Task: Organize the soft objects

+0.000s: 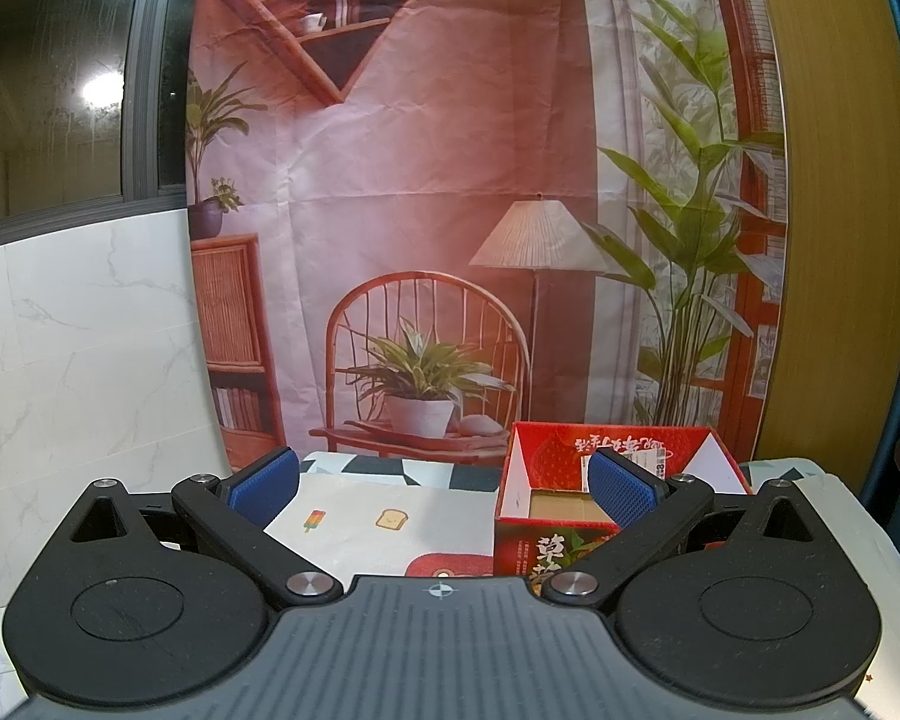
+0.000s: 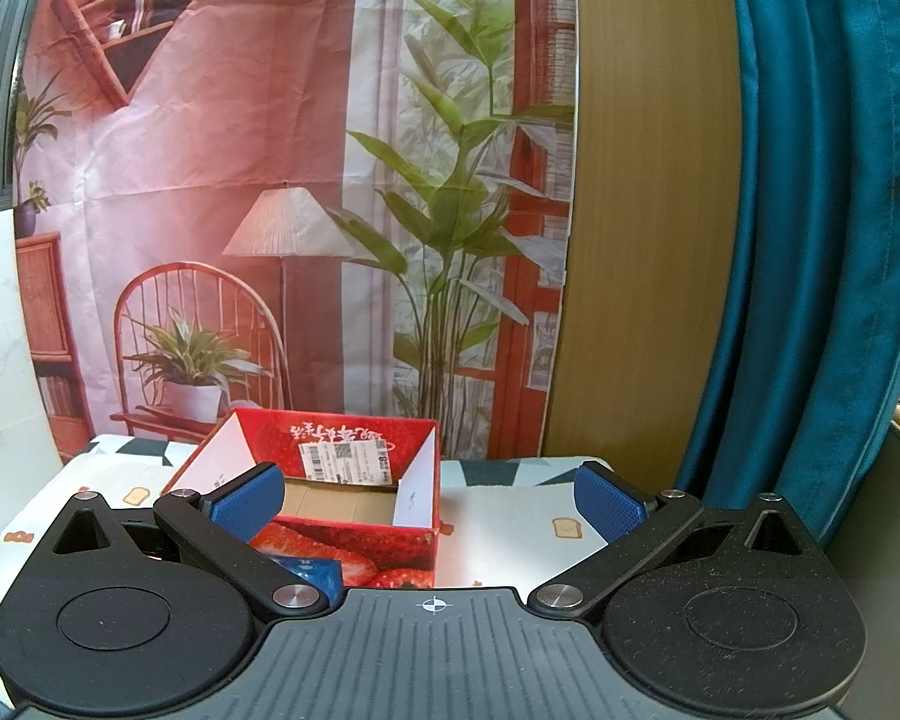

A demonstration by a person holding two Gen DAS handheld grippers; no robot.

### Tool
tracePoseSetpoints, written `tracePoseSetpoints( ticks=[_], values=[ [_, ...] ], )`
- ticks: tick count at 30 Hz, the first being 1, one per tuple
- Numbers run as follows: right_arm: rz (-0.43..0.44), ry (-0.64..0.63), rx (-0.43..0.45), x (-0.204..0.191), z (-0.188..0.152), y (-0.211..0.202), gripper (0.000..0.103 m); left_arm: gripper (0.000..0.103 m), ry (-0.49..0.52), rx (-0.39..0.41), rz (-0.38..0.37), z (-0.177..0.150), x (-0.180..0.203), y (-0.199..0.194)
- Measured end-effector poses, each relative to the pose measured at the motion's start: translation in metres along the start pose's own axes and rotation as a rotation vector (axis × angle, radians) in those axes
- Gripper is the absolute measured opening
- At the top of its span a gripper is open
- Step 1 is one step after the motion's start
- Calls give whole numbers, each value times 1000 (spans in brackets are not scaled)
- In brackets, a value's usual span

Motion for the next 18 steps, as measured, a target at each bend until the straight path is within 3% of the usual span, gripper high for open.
tracePoseSetpoints(
  ticks=[7,12,18],
  values=[
    [11,6,7,-4,-8,1,103,103,-11,-6,-5,-15,2,9],
    [50,62,16,-4,-28,12,103,103,-34,-65,-29,-32,8,24],
    [88,95,-35,-11,-55,49,103,103,77,-94,-21,-65,12,54]
  ],
)
Point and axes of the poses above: each gripper's, at about its wrist camera, not at the fingertips, and y roughly the way its jaws point, x to its right, z to its top, the point moved 9 cm from there along y, roughly the way its jaws point, and after that the axes turned 5 degrees about x, right-handed, at the moved point
